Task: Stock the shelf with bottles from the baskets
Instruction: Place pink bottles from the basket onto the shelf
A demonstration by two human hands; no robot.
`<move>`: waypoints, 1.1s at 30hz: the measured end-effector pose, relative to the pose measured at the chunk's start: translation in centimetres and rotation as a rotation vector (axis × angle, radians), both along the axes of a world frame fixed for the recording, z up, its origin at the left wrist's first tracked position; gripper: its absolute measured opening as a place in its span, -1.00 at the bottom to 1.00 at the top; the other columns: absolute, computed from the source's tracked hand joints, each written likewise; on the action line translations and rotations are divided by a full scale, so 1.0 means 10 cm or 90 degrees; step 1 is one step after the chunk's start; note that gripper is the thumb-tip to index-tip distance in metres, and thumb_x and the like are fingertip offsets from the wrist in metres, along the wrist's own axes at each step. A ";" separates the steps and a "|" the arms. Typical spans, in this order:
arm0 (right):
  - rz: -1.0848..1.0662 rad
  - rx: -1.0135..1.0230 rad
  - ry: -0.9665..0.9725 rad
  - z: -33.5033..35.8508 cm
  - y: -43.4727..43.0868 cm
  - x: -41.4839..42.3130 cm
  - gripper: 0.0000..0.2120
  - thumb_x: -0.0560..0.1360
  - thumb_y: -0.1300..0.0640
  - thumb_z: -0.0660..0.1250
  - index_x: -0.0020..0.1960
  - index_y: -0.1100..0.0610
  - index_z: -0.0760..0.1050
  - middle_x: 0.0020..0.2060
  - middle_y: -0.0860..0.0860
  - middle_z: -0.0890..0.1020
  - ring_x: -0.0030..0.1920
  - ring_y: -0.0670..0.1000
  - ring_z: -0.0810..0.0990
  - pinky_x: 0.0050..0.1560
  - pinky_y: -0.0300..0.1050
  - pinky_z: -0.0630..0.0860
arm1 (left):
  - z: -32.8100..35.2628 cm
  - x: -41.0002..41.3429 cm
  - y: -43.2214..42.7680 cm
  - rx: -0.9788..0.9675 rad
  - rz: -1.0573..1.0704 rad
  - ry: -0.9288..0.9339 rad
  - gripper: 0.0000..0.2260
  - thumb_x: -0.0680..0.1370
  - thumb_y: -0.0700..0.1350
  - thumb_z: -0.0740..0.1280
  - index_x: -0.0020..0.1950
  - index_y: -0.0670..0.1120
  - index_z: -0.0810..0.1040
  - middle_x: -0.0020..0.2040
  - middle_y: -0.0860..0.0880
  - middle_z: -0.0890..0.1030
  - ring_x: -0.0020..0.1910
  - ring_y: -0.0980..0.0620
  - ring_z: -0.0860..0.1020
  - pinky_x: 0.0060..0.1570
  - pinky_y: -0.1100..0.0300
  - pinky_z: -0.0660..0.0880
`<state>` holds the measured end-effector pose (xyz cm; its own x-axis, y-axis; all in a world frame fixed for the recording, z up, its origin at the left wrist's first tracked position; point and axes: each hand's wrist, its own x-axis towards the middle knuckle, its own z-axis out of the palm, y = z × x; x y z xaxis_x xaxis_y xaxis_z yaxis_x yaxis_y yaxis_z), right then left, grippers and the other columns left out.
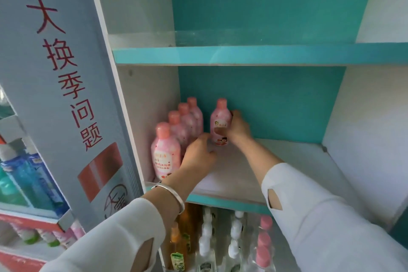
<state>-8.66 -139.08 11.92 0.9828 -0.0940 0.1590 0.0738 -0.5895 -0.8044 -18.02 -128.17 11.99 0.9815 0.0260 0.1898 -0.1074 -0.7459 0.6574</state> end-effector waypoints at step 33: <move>0.334 -0.158 0.071 -0.54 0.91 -2.52 -0.88 0.56 0.10 0.26 0.06 -0.02 0.54 -0.13 -0.05 0.62 -0.13 -0.04 0.58 0.08 -0.04 0.49 | -0.43 -2.31 1.33 0.039 0.143 0.047 -0.77 0.55 -0.22 0.21 0.16 -0.13 0.56 0.04 -0.08 0.59 0.07 -0.07 0.54 -0.04 0.24 0.35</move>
<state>-33.90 -130.00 6.48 0.8998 0.4362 0.0075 0.3297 -0.6685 -0.6666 -41.07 -114.84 7.66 0.9635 0.2359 0.1261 0.1122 -0.7843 0.6101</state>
